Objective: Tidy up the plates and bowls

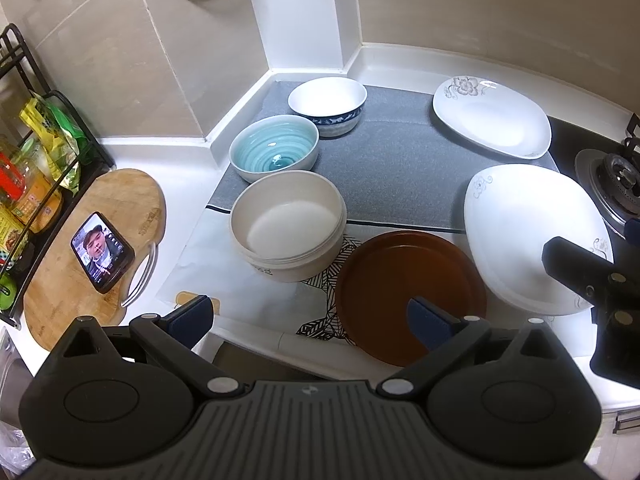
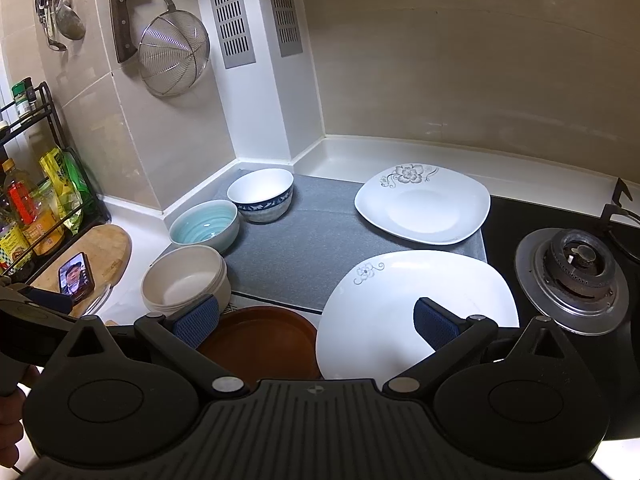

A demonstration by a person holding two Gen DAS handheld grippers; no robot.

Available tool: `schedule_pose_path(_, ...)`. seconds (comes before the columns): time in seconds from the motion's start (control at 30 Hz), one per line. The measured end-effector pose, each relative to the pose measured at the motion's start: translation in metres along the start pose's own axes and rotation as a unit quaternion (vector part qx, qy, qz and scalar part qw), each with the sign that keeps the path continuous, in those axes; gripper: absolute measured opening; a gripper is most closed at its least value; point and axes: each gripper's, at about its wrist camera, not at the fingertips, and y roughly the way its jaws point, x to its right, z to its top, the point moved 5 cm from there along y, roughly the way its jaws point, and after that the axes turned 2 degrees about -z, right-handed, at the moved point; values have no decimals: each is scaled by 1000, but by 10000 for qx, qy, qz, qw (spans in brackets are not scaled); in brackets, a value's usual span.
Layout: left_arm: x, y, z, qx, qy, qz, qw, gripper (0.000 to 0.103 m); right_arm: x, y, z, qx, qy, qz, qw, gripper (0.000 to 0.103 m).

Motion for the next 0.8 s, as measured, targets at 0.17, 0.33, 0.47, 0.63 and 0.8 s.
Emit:
schedule_pose_path(0.17,0,0,0,-2,6,-9,10000,103,1,-1,-1,-9,9,3,10000,103)
schedule_pose_path(0.33,1,0,-1,-14,17,-20,10000,103,2,-2,-3,-30,16,6,10000,103)
schedule_pose_path(0.47,3,1,-1,-40,24,-37,10000,103,3,-1,-4,-58,17,7,10000,103)
schedule_pose_path(0.63,3,3,-3,-87,41,-75,9999,103,5,3,-5,-117,28,11,9999,103)
schedule_pose_path(0.8,0,12,-2,-232,-10,-104,9997,103,5,11,-4,-236,42,55,9997,103)
